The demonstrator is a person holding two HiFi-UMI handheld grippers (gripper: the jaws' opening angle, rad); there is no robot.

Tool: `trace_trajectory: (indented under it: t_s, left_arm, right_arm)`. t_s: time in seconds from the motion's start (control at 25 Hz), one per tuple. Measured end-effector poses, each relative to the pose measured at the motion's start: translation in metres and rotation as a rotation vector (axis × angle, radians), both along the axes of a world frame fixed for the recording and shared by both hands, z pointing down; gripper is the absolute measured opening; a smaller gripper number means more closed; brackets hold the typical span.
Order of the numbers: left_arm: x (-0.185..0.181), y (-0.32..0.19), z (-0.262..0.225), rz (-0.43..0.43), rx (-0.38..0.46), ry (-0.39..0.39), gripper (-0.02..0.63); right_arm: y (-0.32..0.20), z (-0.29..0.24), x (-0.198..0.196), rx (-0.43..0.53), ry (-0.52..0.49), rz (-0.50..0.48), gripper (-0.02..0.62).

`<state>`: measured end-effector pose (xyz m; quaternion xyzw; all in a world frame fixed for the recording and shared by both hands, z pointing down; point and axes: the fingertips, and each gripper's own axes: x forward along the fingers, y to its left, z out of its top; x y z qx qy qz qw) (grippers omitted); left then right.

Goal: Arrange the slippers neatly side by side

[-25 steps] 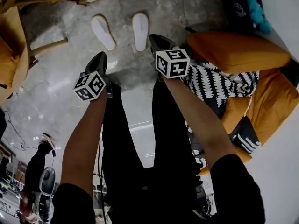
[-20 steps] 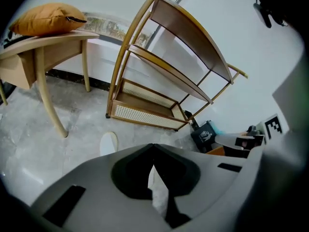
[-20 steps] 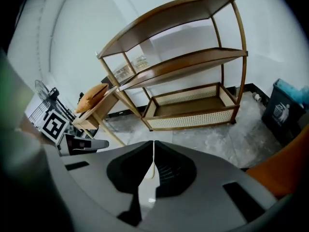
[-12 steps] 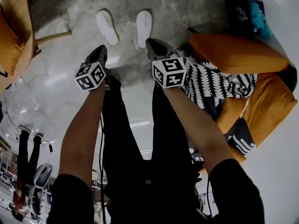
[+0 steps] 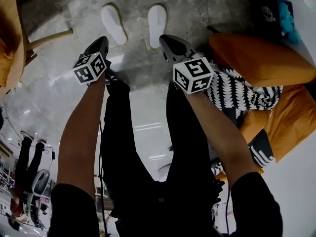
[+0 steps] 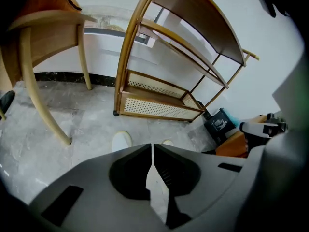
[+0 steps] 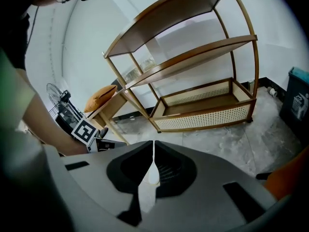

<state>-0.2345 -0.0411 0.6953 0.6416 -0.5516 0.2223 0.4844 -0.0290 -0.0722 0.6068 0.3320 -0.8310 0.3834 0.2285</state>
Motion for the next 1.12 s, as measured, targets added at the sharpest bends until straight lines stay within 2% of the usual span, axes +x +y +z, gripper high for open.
trace_trajectory:
  t_s: [0.04, 0.08, 0.12, 0.16, 0.36, 0.52, 0.76, 0.88, 1.12]
  left_arm:
    - [-0.004, -0.003, 0.011, -0.001, -0.007, -0.005, 0.018]
    - [-0.007, -0.005, 0.024, -0.001, -0.016, -0.011, 0.045]
    - [-0.009, -0.006, 0.038, 0.005, -0.029, -0.022, 0.120]
    - [-0.011, -0.006, 0.052, 0.019, -0.045, -0.037, 0.153]
    - [-0.013, -0.008, 0.122, 0.103, -0.114, -0.117, 0.194]
    - [-0.011, -0.021, 0.161, 0.117, -0.133, -0.130, 0.195]
    - [-0.007, -0.033, 0.203, 0.052, -0.182, -0.089, 0.193]
    - [-0.009, -0.028, 0.216, 0.035, -0.214, -0.103, 0.183]
    - [-0.010, -0.024, 0.219, -0.018, -0.203, -0.123, 0.055]
  right_arm:
    - [-0.002, 0.007, 0.001, 0.000, -0.001, 0.007, 0.037]
    - [-0.004, 0.015, 0.003, -0.001, -0.002, 0.015, 0.037]
    - [-0.005, 0.023, 0.004, -0.001, -0.003, 0.024, 0.037]
    - [-0.007, 0.031, 0.006, 0.000, -0.006, 0.034, 0.037]
    - [-0.018, 0.069, 0.022, 0.004, -0.018, 0.072, 0.037]
    - [-0.030, 0.095, 0.036, 0.007, -0.011, 0.086, 0.037]
    - [-0.053, 0.120, 0.048, 0.001, -0.002, 0.108, 0.037]
    - [-0.061, 0.126, 0.045, 0.003, -0.017, 0.123, 0.037]
    - [-0.058, 0.127, 0.044, -0.009, -0.044, 0.145, 0.037]
